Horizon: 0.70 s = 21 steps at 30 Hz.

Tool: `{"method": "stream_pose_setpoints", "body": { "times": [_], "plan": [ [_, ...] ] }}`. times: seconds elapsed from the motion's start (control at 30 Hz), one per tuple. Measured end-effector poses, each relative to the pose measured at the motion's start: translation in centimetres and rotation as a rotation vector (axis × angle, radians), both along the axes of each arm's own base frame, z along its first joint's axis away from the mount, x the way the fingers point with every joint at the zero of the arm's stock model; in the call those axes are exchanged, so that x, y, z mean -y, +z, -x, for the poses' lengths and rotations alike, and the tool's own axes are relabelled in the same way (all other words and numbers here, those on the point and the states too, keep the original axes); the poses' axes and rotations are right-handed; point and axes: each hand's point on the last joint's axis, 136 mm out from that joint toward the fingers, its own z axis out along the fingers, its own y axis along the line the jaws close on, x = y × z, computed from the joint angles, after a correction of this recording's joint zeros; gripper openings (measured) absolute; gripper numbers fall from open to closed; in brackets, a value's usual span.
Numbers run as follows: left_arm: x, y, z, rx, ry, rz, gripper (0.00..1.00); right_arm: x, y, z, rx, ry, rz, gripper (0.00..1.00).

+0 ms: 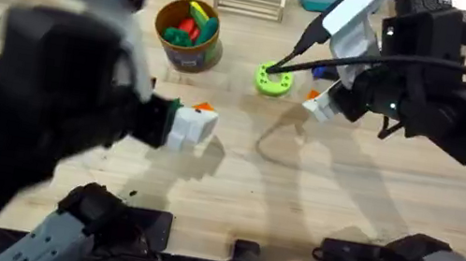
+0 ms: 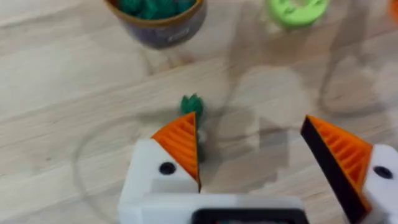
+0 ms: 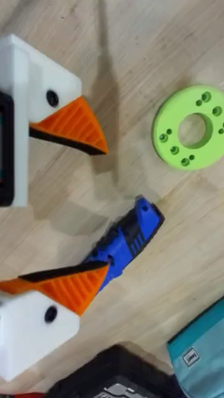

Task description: Pick up the gripper from the table and insert it into the empty holder that is missing its gripper. Then pick up a screw, insert it into the mounting hole, and use the screwdriver to tighten it. Finally, clean up the table by picking up the vegetable and placing it into the bucket.

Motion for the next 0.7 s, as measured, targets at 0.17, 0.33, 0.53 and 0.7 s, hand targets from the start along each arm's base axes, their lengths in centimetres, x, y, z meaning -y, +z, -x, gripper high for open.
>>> {"method": "stream_pose_setpoints", "body": {
  "times": [0.17,0.33,0.53,0.7],
  "plan": [
    [-0.3,-1.9,-1.8,-0.187,0.000,-0.166,0.987,0.0,0.0,0.0,-0.001,-0.001,-0.001,0.989],
    [-0.9,-4.9,-1.5,-0.378,-0.010,-0.276,0.985,0.0,-0.1,0.1,-0.005,-0.002,0.000,0.990],
    [-2.0,-7.3,-2.0,-0.494,0.081,-0.288,0.986,0.1,-0.2,0.2,-0.012,-0.002,0.003,0.990],
    [-3.6,-10.4,-2.2,-0.637,0.159,-0.319,0.986,0.1,-0.2,0.2,-0.012,-0.002,0.003,0.989]
  ]
}}
